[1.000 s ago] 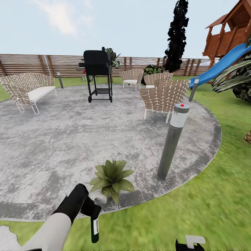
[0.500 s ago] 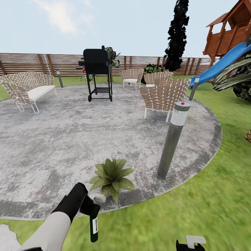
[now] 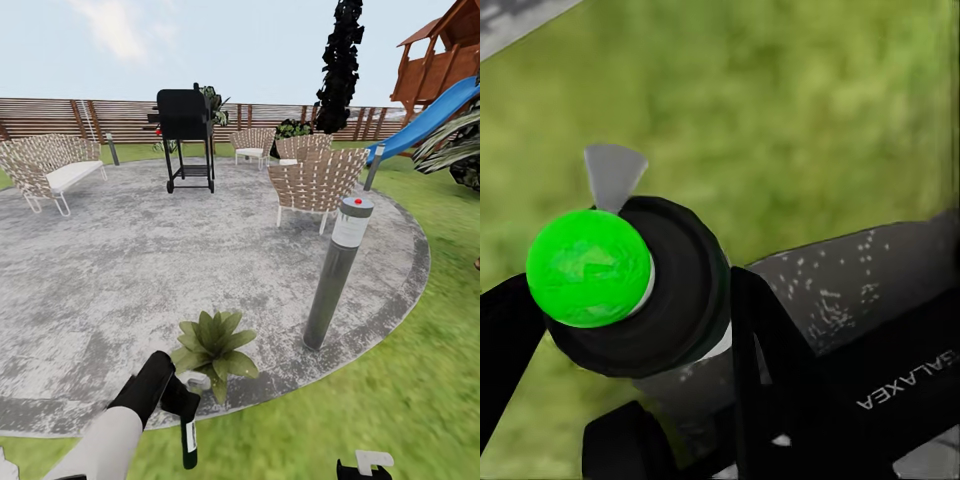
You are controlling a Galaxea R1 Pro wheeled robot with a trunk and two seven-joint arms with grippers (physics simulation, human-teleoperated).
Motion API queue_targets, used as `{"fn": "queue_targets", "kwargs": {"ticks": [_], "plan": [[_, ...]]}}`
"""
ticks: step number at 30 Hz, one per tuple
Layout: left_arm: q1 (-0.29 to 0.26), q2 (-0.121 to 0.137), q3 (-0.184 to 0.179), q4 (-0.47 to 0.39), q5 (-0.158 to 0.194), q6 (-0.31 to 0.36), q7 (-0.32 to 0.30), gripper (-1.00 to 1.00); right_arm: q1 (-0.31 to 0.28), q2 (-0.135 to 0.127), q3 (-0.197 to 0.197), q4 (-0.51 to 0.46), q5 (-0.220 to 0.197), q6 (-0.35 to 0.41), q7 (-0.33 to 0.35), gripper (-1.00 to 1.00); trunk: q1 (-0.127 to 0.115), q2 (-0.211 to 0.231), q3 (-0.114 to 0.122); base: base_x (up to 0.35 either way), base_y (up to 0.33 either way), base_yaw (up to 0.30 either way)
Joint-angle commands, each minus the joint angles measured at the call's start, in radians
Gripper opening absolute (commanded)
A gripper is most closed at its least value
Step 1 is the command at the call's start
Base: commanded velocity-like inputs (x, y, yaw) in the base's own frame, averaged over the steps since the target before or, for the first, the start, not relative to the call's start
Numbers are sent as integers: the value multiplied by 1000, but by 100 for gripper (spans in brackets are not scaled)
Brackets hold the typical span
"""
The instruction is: Pick up the pesticide atomizer in the garden and spray insectifuge to fully cover both potted plants in the garden.
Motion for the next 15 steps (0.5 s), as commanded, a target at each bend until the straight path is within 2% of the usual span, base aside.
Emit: {"fn": "queue_targets", "kwargs": {"ticks": [1, 5, 10, 15], "plan": [[0, -6, 7, -2, -15, 2, -9, -100, -1, 0, -8, 1, 10, -3, -2, 100, 0, 0, -1, 1, 0, 0], [-6, -9, 10, -2, -14, 4, -14, -100, -1, 0, -8, 1, 11, -3, -2, 100, 0, 0, -1, 0, 0, 0], [-26, -4, -1, -8, -17, 12, -130, -100, -1, 0, -8, 1, 11, -3, -2, 100, 0, 0, -1, 0, 0, 0], [-51, 4, -1, -8, -19, 12, -169, -100, -1, 0, -8, 1, 12, -2, -2, 100, 0, 0, -1, 0, 0, 0]]}}
